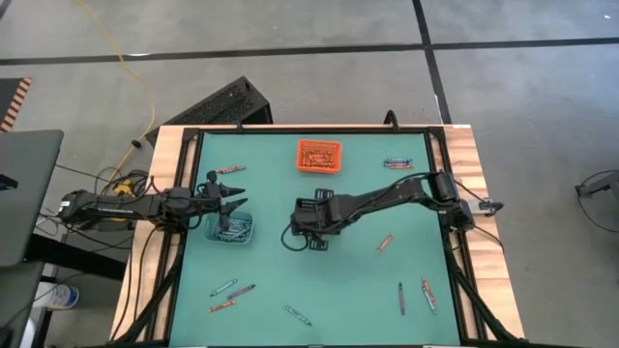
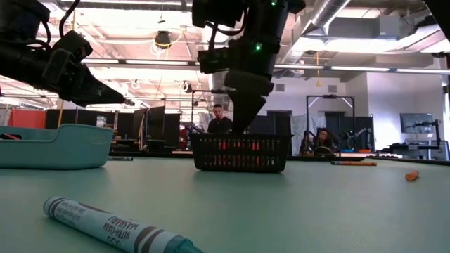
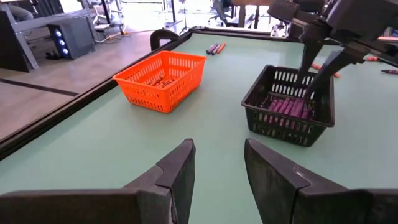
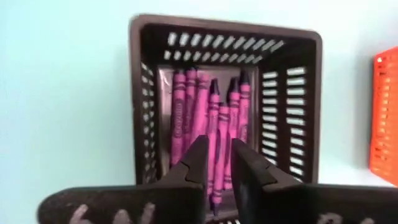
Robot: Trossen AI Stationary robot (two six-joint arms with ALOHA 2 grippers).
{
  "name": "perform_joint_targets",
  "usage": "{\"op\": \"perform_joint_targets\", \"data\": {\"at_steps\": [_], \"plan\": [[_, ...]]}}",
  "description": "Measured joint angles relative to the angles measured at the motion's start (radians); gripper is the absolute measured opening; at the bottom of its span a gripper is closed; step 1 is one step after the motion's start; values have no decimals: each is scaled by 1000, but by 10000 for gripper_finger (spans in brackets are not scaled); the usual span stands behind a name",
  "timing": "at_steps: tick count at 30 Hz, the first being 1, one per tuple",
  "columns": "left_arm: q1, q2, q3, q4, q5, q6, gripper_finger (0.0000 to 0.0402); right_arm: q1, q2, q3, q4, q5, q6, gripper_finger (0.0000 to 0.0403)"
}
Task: Sort crayons
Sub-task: Put the violet crayon into the black bin, then put the blue crayon into the light blue bin
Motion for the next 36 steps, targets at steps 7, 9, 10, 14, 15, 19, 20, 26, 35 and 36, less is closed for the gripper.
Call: {"op": "perform_joint_targets", "data": {"at_steps": [7, 9, 10, 14, 15, 19, 20, 26, 35, 36], "plan": [[0, 0, 0, 0, 0, 0, 129, 9, -15, 0, -39, 0, -3, 89], [0, 0, 0, 0, 0, 0, 129, 17, -33, 0, -42, -17, -3, 91], [0, 0, 0, 0, 0, 0, 129, 23, -42, 0, -41, -32, -3, 91], [0, 0, 0, 0, 0, 0, 129, 71, -75, 0, 28, -43, -3, 91], [0, 1, 0, 0, 0, 0, 129, 90, -79, 0, 54, -43, -3, 91], [0, 1, 0, 0, 0, 0, 129, 180, -82, -6, 178, -43, -28, 91], [0, 2, 0, 0, 0, 0, 129, 202, -82, -15, 230, -44, -44, 91], [0, 4, -1, 10, 14, -145, 129, 314, -82, -151, 657, -147, -239, 91], [0, 8, 2, -4, 323, -546, 129, 298, -99, -357, 1040, -310, -378, 91], [-1, 11, 20, -50, 339, -551, 129, 290, -114, -382, 1055, -311, -380, 91]]}}
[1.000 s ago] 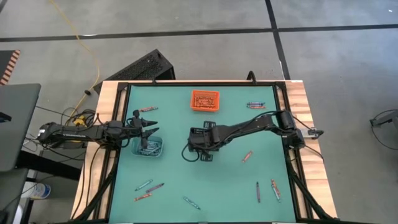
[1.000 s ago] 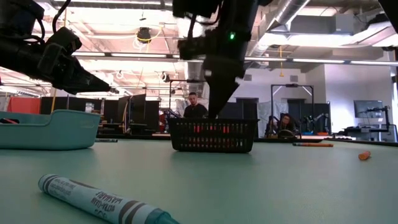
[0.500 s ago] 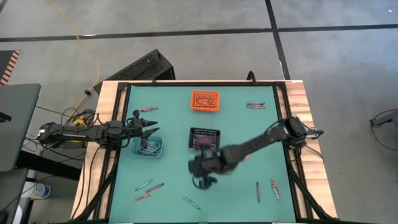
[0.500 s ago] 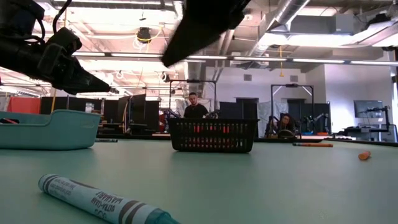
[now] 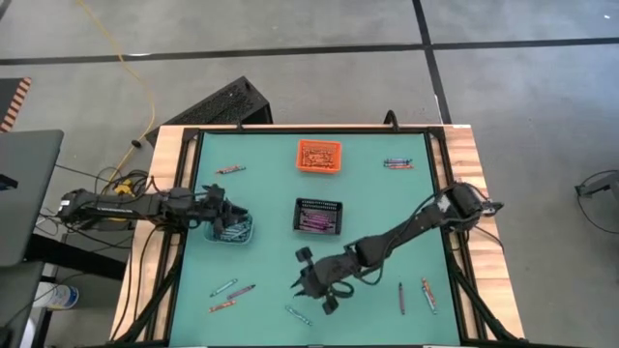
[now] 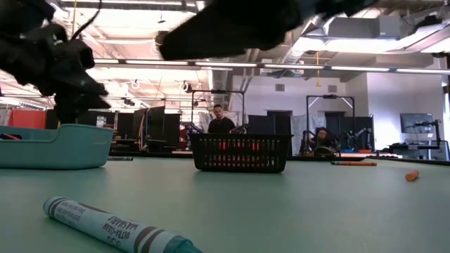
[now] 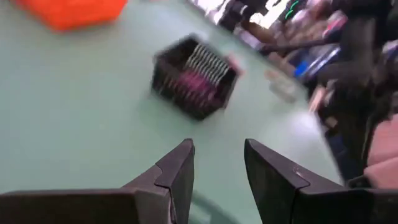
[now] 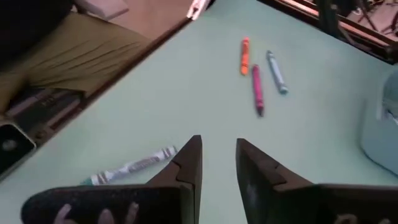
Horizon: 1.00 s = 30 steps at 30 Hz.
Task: Sort crayons
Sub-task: Put the blue crayon into the light blue bin
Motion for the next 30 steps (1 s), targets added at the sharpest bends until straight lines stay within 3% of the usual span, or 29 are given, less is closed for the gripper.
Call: {"op": "perform_joint_targets", "data": {"at_steps": [5, 7, 10, 13, 17, 21, 27, 30], "plan": [[46, 83, 212, -425, -234, 121, 119, -44, -117, -195, 155, -3, -42, 91], [95, 164, 277, -480, -276, 152, 113, -64, -175, -291, 285, -3, -76, 91], [194, 300, 330, -407, -169, 259, 107, -102, -265, -426, 459, -3, -108, 91], [312, 486, 387, -347, -147, 303, 106, -139, -341, -537, 562, -3, -109, 91], [486, 754, 532, -423, -126, 446, 105, -164, -411, -631, 611, -2, -136, 91], [634, 998, 706, -599, -71, 597, 105, -178, -468, -678, 609, -2, -162, 91], [727, 1263, 897, -763, -34, 809, 105, -219, -498, -714, 564, -1, -192, 91], [736, 1357, 946, -765, -37, 910, 105, -256, -498, -739, 563, -1, -209, 91]]}}
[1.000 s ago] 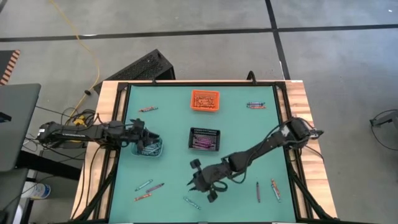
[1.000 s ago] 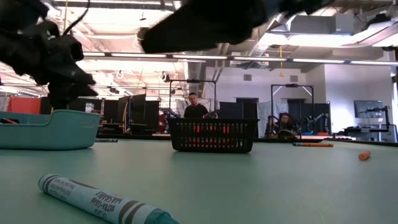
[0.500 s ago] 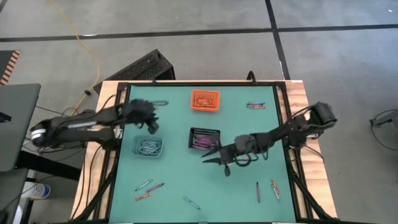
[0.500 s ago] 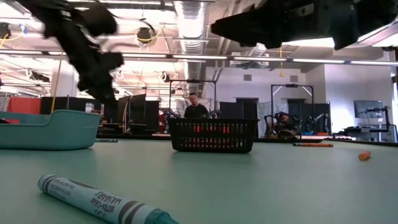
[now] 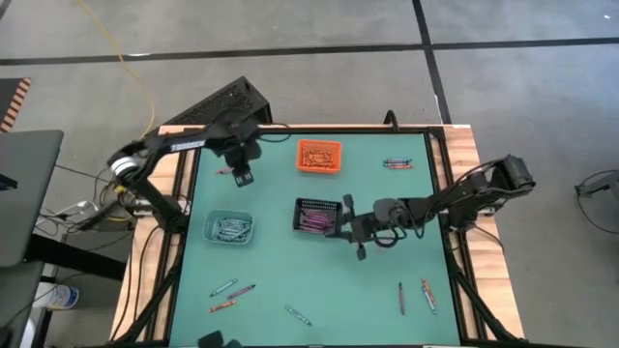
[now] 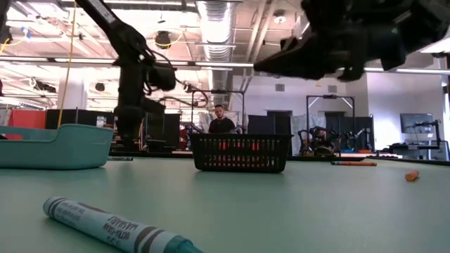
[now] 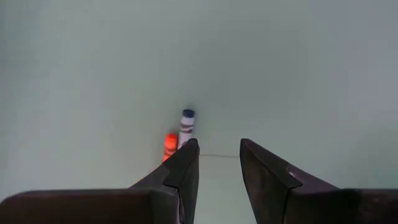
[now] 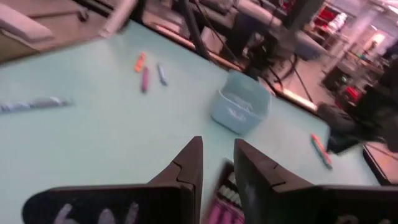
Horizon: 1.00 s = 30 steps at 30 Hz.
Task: Sort crayons
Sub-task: Put the blue crayon into the light blue bin
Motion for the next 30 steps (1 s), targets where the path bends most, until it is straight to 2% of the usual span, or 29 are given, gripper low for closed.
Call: {"op": "perform_joint_targets", "data": {"at_steps": [6, 11, 15, 23, 26, 30], "plan": [[2, 97, 36, 2, 0, 129, 105, -101, 0, -10, 1, -6, 4, 91], [14, 107, 33, 33, -27, 161, 105, -162, 9, -10, -3, -140, 14, 91], [37, 107, 33, 42, -26, 199, 105, -184, 9, -10, 2, -202, 13, 91], [63, 112, -28, 118, 20, 287, 105, -195, 9, -9, 11, -211, 0, 91], [62, 110, -34, 126, 2, 281, 103, -195, 9, -9, 10, -211, 0, 91], [64, 110, -35, 124, 0, 273, 81, -195, 9, -9, 10, -211, -1, 91]]}}
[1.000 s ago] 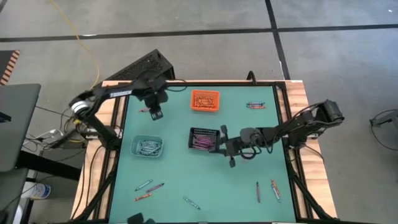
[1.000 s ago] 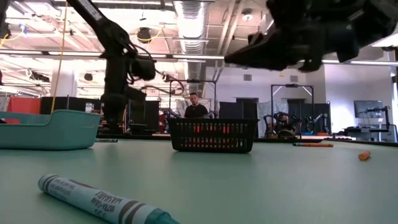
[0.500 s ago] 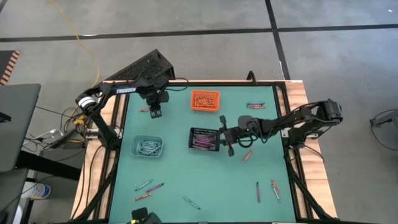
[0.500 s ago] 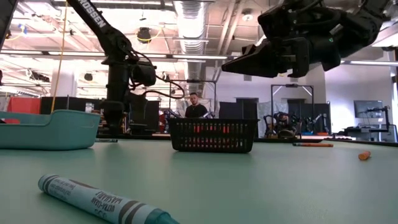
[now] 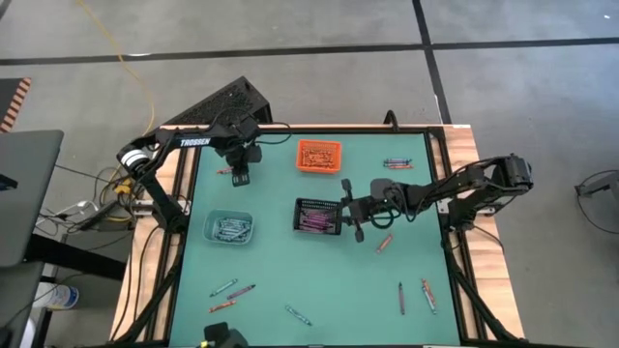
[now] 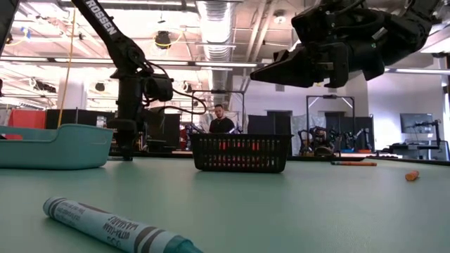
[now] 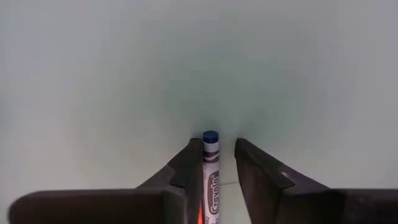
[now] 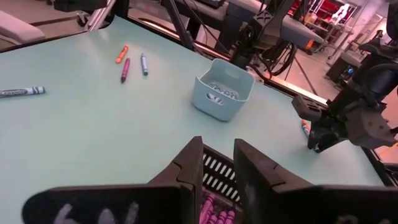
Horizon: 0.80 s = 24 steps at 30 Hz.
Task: Sort crayons
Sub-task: Put the blue crayon into the light blue bin
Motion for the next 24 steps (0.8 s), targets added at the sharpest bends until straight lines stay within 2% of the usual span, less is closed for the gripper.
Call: {"op": "perform_joint_targets", "data": {"at_steps": [7, 13, 16, 20, 24], "plan": [[26, 0, -1, 3, 44, -26, 9, 5, 0, 0, 8, 0, 0, 91], [19, -13, 11, 9, 56, -43, 7, 16, 0, 0, 8, 0, 2, 91], [-7, -59, 50, -4, 87, -49, 6, 17, 0, 0, 6, 0, 8, 91], [-51, -147, 68, 26, 214, -77, 6, 17, 0, 0, 5, 1, 8, 91], [-86, -233, 72, 38, 471, -141, 5, 18, 0, 0, 5, 1, 15, 91]]}}
